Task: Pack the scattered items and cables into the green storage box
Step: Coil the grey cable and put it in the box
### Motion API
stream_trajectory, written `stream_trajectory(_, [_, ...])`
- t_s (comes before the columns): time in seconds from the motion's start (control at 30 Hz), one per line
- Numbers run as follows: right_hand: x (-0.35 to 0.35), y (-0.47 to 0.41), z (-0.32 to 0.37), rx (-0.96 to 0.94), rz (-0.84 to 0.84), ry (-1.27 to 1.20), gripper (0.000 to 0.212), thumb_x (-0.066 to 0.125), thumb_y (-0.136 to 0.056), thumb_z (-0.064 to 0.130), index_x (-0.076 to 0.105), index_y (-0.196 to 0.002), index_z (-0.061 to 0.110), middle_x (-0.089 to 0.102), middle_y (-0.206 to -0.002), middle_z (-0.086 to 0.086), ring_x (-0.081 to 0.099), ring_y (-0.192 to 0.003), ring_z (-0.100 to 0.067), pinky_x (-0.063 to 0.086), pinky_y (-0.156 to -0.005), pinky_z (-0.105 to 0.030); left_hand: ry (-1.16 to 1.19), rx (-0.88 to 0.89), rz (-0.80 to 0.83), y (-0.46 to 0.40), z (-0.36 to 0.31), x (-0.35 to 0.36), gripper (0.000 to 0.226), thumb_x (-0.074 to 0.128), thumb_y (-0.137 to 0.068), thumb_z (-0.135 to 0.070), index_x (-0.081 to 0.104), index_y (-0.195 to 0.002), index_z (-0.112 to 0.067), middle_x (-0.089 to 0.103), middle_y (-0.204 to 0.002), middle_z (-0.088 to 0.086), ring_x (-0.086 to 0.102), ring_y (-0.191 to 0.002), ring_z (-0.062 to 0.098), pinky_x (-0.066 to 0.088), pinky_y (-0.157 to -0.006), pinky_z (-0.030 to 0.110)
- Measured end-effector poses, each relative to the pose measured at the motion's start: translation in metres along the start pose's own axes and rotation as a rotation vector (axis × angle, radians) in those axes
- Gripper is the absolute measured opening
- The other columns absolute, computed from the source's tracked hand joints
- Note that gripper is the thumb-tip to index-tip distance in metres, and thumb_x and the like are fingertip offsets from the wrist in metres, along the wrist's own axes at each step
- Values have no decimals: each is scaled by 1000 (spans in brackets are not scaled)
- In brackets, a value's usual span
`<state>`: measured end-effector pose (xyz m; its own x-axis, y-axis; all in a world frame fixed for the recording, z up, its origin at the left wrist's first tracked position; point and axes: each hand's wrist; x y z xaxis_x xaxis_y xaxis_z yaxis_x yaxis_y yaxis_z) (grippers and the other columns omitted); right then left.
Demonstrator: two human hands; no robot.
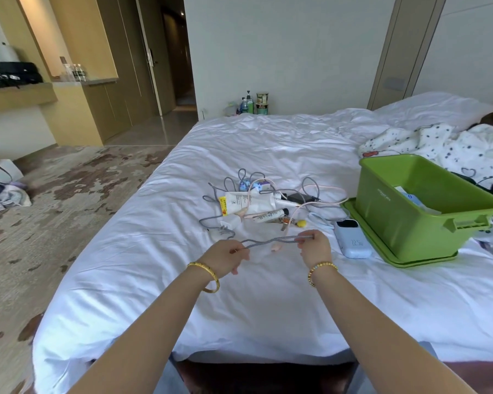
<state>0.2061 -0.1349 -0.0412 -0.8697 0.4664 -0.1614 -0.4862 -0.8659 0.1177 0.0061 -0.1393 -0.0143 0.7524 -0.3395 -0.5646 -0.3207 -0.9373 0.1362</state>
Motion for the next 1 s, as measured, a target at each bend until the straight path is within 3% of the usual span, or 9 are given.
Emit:
stream_trajectory(0.1, [-10,11,-11,-176,102,390,36,43,-90,2,45,-126,6,53,-118,-15,48,-118,-34,38,-95,-36,140,16,-45,5,-2,5,26,48,-95,-21,64,-74,-19,39,-59,-2,40,-53,9,41,-55,15])
stream_trajectory(0.17, [-11,24,-13,-435,72,580,53,52,-86,7,36,-137,13,46,-131,-11,40,-125,-30,29,-104,-38,182,9,-48,8,-5,7,28,47,-95,-24,65,-74,-19,37,-59,-2,36,-50,11,38,-49,14])
stream_trajectory(0.3, [-3,48,-12,-767,72,822,40,53,-91,25,46,-130,18,52,-128,-1,40,-126,-20,6,-114,-41,321,-1,51,16,-10,12,31,46,-97,-24,64,-73,-16,36,-49,-7,32,-37,8,34,-48,25])
stream_trajectory(0.4, [-1,57,-12,-824,214,873,26,41,-97,24,61,-105,10,62,-103,-8,54,-105,-26,28,-103,-38,453,5,146,22,-9,16,32,43,-98,-24,59,-73,-13,31,-41,-13,28,-37,6,32,-44,20])
stream_trajectory(0.53, [2,65,-17,-600,412,504,28,41,-98,19,64,-95,2,62,-82,-7,56,-81,-25,38,-69,-31,724,28,78,27,-2,22,42,48,-95,-30,46,-56,-15,38,-47,-8,37,-44,9,43,-51,17])
stream_trajectory(0.63, [7,63,-28,-447,441,425,27,44,-97,23,68,-95,9,48,-63,16,46,-62,-5,32,-57,-19,871,37,-33,23,10,28,42,47,-95,-31,46,-56,-17,60,-73,-3,58,-69,7,50,-84,25])
stream_trajectory(0.7, [9,62,-37,-396,481,440,29,44,-97,25,67,-94,7,44,-59,13,41,-57,-3,31,-56,-19,969,12,-64,18,16,31,36,43,-97,-33,51,-69,-12,64,-97,3,63,-92,11,48,-93,27])
stream_trajectory(0.83, [19,53,-46,-365,532,422,31,44,-97,24,64,-94,0,51,-67,-1,43,-65,-13,32,-61,-23,1146,42,-20,3,16,38,48,40,-97,-37,51,-61,-9,70,-107,9,68,-99,18,60,-72,34])
stream_trajectory(1.0, [37,35,-57,-322,649,528,26,48,-94,23,63,-76,11,52,-70,-3,43,-68,-14,33,-66,-29,1182,-74,-134,-14,30,49,41,35,-98,-43,66,-99,-17,71,-80,-2,67,-65,12,57,-71,30])
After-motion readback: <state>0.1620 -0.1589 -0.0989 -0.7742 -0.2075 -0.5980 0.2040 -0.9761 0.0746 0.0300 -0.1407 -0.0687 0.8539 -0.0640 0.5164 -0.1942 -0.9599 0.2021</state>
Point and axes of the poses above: each hand's wrist, its own y-axis away from the middle knuckle, its own x-axis out of the palm, z = x × y
